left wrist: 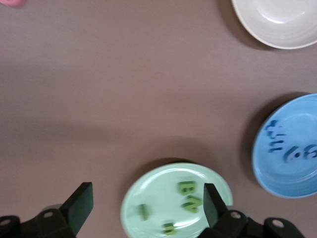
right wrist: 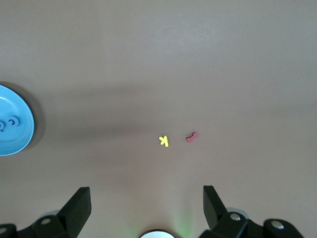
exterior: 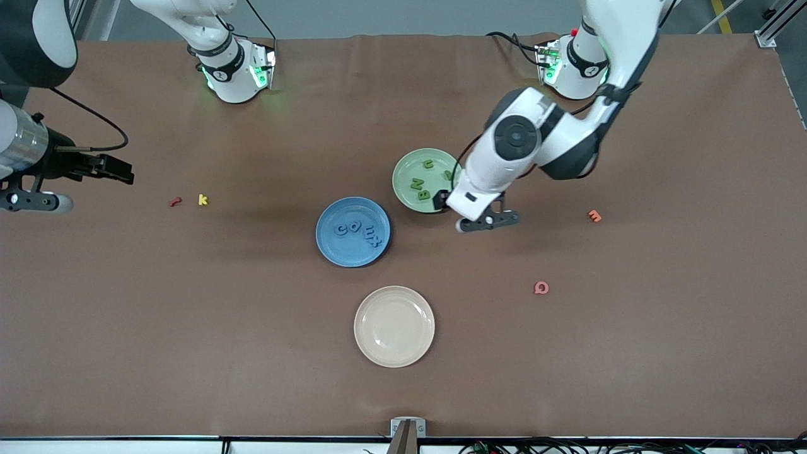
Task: Sort letters by color into matching plates
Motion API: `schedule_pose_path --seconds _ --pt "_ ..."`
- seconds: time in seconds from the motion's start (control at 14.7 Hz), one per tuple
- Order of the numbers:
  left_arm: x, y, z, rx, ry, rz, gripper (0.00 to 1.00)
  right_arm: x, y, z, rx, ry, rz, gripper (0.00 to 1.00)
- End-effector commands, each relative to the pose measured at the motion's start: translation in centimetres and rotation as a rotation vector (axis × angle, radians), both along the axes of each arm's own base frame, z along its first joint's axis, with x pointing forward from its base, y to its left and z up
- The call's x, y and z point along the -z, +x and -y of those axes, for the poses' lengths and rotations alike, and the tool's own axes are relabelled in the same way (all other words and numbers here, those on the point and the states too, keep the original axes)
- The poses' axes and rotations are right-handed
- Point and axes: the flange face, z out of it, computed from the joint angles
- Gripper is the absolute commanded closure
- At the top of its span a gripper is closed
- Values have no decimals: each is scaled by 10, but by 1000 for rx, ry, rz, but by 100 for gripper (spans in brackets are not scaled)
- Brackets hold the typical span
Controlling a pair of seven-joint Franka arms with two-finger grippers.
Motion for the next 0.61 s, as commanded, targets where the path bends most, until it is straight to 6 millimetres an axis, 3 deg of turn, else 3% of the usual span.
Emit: schedule_pose_path --seconds 0.0,0.27,0.54 --pt "-22 6 -50 29 5 16 3 -8 -19 -2 -7 23 21 0" --pt "-42 27 -119 69 7 69 3 -13 -35 6 5 27 32 0" --pt "-62 52 -192 48 5 120 3 -22 -40 1 -7 32 47 0"
